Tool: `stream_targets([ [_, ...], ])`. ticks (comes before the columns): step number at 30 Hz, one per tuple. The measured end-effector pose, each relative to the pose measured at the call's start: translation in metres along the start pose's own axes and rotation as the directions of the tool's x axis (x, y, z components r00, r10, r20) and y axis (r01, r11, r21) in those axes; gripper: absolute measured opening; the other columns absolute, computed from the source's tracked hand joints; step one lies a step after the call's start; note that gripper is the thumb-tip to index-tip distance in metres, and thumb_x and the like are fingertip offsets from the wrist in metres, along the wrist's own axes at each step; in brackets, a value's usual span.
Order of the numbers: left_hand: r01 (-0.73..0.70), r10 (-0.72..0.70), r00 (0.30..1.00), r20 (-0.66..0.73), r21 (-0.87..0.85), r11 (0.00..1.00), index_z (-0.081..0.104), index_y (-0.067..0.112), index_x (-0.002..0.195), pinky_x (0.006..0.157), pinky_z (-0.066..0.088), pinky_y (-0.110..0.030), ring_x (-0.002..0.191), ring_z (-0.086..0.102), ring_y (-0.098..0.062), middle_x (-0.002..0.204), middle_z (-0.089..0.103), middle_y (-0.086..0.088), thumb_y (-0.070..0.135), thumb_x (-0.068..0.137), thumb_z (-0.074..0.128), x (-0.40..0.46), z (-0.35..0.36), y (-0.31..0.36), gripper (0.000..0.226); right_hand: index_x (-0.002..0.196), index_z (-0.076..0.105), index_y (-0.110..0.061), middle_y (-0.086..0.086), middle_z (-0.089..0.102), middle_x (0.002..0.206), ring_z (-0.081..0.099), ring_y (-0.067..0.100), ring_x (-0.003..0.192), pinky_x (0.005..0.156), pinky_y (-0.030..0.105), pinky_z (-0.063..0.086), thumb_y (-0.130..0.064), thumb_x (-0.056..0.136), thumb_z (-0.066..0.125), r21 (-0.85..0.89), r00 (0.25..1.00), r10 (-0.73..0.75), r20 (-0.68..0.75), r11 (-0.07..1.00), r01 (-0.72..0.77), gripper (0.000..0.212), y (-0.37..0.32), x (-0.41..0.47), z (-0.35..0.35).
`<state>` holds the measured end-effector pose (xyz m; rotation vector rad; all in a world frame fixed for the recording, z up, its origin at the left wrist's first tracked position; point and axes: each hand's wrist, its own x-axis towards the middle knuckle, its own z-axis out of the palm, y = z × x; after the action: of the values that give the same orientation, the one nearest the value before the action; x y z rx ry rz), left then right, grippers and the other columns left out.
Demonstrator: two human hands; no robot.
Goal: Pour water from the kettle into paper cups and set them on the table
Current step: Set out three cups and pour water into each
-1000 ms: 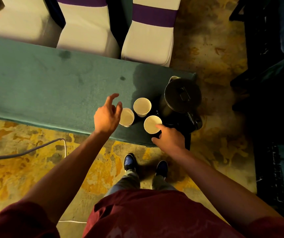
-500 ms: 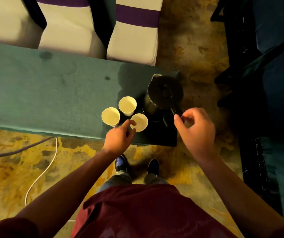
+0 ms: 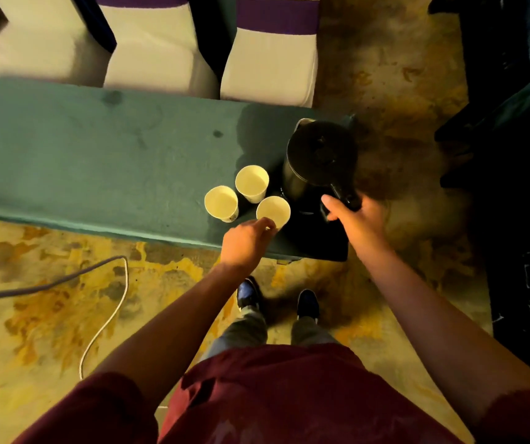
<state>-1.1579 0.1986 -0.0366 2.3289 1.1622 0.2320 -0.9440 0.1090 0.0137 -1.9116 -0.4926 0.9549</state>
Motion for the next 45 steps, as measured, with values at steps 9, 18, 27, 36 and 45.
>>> stream_targets([
  [9,0.113,-0.119,0.988,-0.093,-0.070,0.991,0.072,0.018,0.096,0.063,0.054,-0.036,0.079,0.068,-0.023,0.095,0.073,-0.002,0.028,0.091,0.065,0.003,0.019,0.015,0.013,0.046,0.060,-0.031,-0.011,0.049,0.044,0.045,0.013,0.044,0.051,0.033,0.038,-0.038,0.085,0.075,0.168,0.988,-0.140,0.064,0.978,0.128,0.042,-0.024,0.024,-0.031],
  [18,0.305,-0.331,0.935,-0.124,-0.191,0.933,0.047,0.017,0.102,0.054,0.037,-0.028,0.060,0.057,-0.020,0.074,0.058,0.007,0.027,0.092,0.061,0.027,0.028,0.027,0.021,0.052,0.046,-0.022,-0.008,0.039,0.045,0.036,0.013,0.040,0.046,0.028,0.031,-0.039,0.081,0.076,0.200,0.979,-0.162,0.123,0.970,0.135,0.045,-0.015,0.022,-0.103],
  [27,0.315,-0.355,0.930,-0.096,-0.289,0.904,0.046,0.022,0.088,0.049,0.035,-0.025,0.057,0.055,-0.013,0.068,0.055,0.008,0.020,0.089,0.062,0.049,0.032,0.038,0.017,0.048,0.048,-0.027,-0.011,0.039,0.044,0.039,0.010,0.038,0.044,0.024,0.031,-0.040,0.083,0.071,0.055,0.973,-0.135,0.187,0.990,0.127,0.044,-0.004,-0.010,-0.141],
  [36,0.311,-0.340,0.939,-0.050,-0.297,0.903,0.047,0.020,0.093,0.056,0.039,-0.029,0.062,0.057,-0.019,0.072,0.058,0.004,0.024,0.091,0.058,0.051,0.041,0.036,0.012,0.047,0.041,-0.025,-0.007,0.034,0.043,0.033,0.010,0.036,0.041,0.021,0.031,-0.029,0.084,0.069,0.004,0.965,-0.064,0.253,0.998,0.065,0.047,0.001,-0.030,-0.135],
  [45,0.303,-0.331,0.942,-0.048,-0.302,0.904,0.045,0.020,0.102,0.059,0.043,-0.031,0.068,0.061,-0.021,0.079,0.059,0.003,0.023,0.092,0.058,0.050,0.045,0.031,0.016,0.048,0.042,-0.026,-0.009,0.033,0.043,0.032,0.007,0.034,0.041,0.018,0.029,-0.018,0.089,0.070,0.021,0.959,-0.058,0.276,0.998,0.055,0.051,-0.006,-0.035,-0.134],
])
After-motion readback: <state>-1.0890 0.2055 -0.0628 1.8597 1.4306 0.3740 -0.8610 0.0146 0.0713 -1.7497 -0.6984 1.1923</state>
